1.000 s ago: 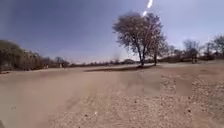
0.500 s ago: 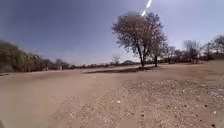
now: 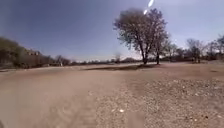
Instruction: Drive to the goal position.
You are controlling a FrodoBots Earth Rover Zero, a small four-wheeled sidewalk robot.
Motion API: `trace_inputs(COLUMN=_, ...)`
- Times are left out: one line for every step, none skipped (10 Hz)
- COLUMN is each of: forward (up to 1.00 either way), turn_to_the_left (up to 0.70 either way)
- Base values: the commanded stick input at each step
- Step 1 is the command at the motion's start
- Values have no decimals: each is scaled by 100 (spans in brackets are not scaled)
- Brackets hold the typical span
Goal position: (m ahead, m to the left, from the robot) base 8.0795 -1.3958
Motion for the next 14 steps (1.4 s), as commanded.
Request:
trace_inputs(forward=85, turn_to_the_left=0)
trace_inputs(forward=85, turn_to_the_left=0)
trace_inputs(forward=85, turn_to_the_left=0)
trace_inputs(forward=85, turn_to_the_left=0)
trace_inputs(forward=85, turn_to_the_left=0)
trace_inputs(forward=85, turn_to_the_left=0)
trace_inputs(forward=85, turn_to_the_left=0)
trace_inputs(forward=85, turn_to_the_left=0)
trace_inputs(forward=85, turn_to_the_left=0)
trace_inputs(forward=85, turn_to_the_left=0)
trace_inputs(forward=85, turn_to_the_left=0)
trace_inputs(forward=85, turn_to_the_left=0)
trace_inputs(forward=85, turn_to_the_left=0)
trace_inputs(forward=85, turn_to_the_left=0)
